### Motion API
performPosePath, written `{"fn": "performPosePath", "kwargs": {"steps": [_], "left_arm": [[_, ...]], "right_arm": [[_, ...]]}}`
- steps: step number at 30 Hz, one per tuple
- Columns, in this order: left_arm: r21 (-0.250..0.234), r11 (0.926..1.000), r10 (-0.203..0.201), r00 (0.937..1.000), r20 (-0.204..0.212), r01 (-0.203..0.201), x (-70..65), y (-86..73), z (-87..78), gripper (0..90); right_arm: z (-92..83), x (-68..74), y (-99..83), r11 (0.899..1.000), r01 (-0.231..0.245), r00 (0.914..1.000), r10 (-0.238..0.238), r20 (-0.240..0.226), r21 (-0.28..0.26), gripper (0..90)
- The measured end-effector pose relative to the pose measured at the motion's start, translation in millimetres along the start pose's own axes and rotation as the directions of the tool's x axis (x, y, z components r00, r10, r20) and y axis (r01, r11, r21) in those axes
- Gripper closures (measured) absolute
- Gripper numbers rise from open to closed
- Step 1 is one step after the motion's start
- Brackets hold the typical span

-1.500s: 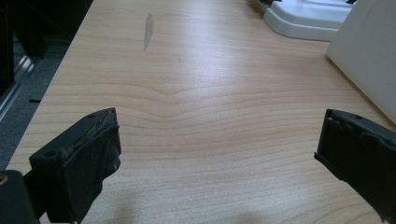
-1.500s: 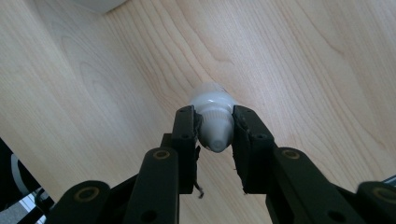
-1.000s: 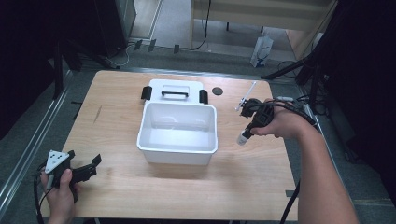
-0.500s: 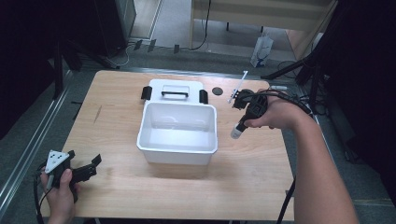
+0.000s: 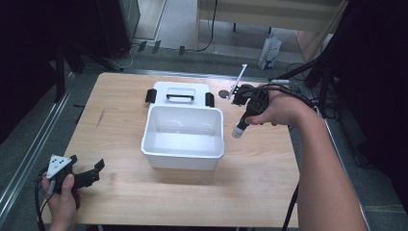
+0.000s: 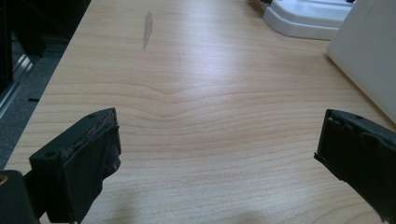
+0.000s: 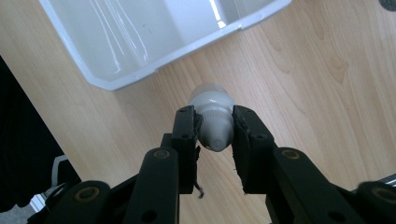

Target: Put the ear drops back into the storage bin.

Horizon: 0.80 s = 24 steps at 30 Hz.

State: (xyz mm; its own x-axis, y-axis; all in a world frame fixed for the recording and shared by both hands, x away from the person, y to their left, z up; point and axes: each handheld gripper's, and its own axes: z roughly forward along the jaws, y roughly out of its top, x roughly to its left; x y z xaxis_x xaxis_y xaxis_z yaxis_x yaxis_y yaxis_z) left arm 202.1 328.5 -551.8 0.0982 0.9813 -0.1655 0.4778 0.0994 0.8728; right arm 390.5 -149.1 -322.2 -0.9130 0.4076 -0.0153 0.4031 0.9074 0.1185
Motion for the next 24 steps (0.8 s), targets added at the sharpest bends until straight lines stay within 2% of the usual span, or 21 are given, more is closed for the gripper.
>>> {"fn": "performPosePath", "kwargs": {"steps": [11, 24], "left_arm": [[0.005, 1.0000, -0.001, 1.0000, 0.001, 0.001, 0.3, 0.1, 0.0, 0.3], [0.007, 1.0000, -0.001, 1.0000, 0.001, 0.001, 0.4, 0.1, 0.1, 0.3]], "right_arm": [[-4.9, 8.5, 25.1, 0.999, 0.034, 0.9994, -0.034, -0.003, -0.005, 72.1], [-3.6, 12.4, 40.4, 0.998, 0.058, 0.9983, -0.058, -0.010, -0.003, 72.1]]}}
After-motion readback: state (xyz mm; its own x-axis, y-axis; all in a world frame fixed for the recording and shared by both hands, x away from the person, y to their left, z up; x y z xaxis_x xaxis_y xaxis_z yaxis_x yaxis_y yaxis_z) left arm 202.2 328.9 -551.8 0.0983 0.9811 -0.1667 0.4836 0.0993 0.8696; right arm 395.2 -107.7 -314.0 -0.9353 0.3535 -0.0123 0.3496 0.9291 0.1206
